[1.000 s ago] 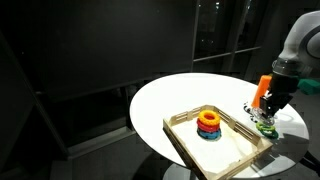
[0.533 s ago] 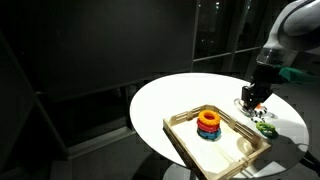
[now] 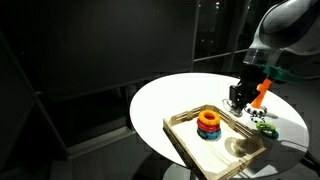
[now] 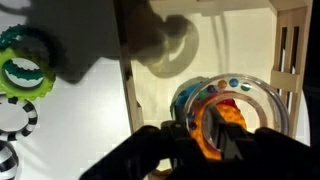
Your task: Pick up the clear ring and stack it on top of the stack that is in the wooden tray
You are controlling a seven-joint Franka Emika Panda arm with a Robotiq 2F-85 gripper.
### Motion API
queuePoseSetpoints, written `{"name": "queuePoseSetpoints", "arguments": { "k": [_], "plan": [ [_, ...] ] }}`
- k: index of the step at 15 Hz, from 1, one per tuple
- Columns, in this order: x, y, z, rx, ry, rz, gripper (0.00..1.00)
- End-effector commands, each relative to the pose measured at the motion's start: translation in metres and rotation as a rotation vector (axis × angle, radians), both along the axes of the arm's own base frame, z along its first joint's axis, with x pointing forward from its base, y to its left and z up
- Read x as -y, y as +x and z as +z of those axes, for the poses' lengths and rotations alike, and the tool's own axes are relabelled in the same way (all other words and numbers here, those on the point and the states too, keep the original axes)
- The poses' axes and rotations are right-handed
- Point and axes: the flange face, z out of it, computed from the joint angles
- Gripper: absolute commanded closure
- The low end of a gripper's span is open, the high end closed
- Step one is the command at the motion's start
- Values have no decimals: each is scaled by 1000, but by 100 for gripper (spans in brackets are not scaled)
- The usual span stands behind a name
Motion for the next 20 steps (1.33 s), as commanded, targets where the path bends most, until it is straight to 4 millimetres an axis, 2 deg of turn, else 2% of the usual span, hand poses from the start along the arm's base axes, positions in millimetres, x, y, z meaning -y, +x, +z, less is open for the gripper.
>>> {"name": "queuePoseSetpoints", "arguments": {
  "k": [1,6,12,15,20],
  "plan": [
    [0,1,0,-1,0,0,93],
    [2,8,13,-16,-61,-13,92],
    [-5,26,25,-14,-148,-17,92],
    [-8,36,23,-11,-156,-20,92],
    [-18,52,2,1,-121,-23,92]
  ]
}}
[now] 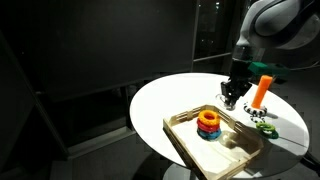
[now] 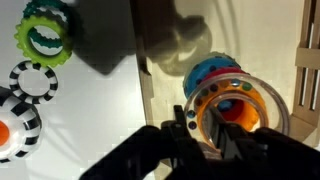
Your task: Pick up the clear ring and stack it on top of the stack that is in the wooden tray
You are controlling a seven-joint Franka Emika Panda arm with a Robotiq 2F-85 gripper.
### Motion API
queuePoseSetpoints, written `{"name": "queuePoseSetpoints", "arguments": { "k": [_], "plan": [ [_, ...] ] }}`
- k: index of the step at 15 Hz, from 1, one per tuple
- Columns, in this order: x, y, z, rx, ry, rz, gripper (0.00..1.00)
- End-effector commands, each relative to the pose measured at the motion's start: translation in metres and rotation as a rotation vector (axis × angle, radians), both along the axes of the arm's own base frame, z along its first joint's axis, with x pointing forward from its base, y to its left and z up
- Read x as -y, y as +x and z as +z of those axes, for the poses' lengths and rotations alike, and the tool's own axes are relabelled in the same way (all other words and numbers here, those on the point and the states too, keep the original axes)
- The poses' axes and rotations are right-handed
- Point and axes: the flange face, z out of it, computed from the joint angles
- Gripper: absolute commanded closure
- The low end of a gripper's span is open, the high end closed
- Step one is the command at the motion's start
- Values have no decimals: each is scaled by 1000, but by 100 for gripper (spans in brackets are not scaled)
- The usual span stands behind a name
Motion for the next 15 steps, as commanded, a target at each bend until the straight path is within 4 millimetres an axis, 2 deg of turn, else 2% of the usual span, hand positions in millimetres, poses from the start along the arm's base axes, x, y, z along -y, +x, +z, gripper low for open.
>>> {"name": "queuePoseSetpoints", "arguments": {
  "k": [1,9,15],
  "plan": [
    [-10,19,-13,7,33,-17,92],
    [-29,38,-39,-28,86,-31,92],
    [-34,40,-41,-58,79,-11,91]
  ]
}}
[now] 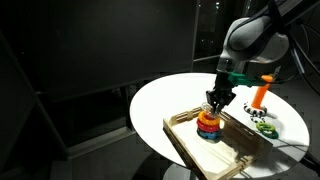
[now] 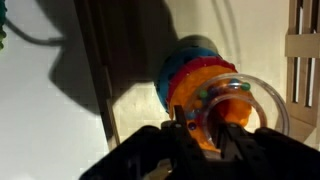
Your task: Pick up the clear ring and stack it on top of the stack that is in the wooden tray
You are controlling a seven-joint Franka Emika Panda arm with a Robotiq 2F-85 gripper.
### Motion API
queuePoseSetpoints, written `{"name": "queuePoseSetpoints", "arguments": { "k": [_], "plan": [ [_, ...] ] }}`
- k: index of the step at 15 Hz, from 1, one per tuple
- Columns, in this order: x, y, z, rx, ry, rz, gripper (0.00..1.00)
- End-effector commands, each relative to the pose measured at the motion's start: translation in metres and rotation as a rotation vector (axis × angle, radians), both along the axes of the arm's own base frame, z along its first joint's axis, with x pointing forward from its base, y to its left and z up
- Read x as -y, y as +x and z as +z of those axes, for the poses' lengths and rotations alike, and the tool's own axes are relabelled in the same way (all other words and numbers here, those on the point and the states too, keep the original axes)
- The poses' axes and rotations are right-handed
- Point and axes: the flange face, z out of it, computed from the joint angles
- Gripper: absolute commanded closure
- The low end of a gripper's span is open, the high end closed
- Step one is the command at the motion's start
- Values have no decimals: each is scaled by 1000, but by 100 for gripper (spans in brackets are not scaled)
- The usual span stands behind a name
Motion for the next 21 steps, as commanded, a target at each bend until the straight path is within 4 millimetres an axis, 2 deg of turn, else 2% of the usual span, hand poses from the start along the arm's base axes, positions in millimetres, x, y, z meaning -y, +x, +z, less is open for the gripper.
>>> {"name": "queuePoseSetpoints", "arguments": {
  "k": [1,3,4,5,11,15,21],
  "plan": [
    [-4,6,7,-25,6,16,91],
    [-5,5,8,-44,0,20,91],
    [-5,5,8,-56,-4,22,60],
    [-4,5,8,-63,-5,22,46],
    [-1,5,12,-76,-15,27,2],
    [7,2,21,-74,-24,23,0],
    [22,-14,44,-125,-43,44,0]
  ]
}}
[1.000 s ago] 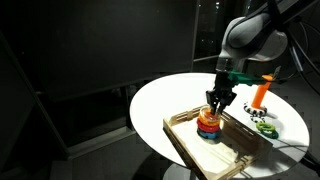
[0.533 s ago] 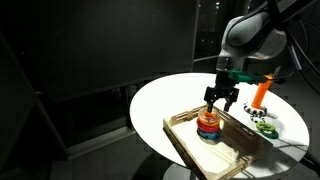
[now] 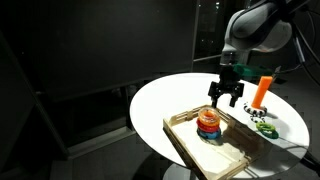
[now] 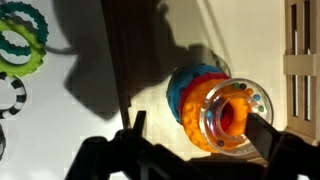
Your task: Pick up the clear ring and stack it on top of the stack that is in the wooden tray
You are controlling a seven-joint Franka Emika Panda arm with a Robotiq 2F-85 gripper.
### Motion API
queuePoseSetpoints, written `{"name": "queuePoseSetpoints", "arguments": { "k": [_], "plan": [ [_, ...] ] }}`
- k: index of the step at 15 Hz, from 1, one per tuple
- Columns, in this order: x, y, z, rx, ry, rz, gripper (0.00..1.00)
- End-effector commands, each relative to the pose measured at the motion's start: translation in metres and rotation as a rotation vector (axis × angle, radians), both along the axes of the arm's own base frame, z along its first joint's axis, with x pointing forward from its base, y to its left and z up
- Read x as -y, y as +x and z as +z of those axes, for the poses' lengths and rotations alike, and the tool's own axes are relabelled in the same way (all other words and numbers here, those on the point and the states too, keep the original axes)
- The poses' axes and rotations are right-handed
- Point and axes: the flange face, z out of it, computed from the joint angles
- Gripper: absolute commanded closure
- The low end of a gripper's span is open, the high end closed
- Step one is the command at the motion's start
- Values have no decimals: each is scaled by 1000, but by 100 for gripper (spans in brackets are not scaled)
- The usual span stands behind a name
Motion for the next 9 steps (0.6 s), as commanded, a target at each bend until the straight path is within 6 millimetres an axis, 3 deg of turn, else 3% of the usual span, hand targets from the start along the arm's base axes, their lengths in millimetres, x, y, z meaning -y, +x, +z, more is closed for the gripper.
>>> {"name": "queuePoseSetpoints", "arguments": {
  "k": [1,9],
  "plan": [
    [12,-16,25,-51,-37,26,0],
    [46,-45,77,-126,-170,43,0]
  ]
}}
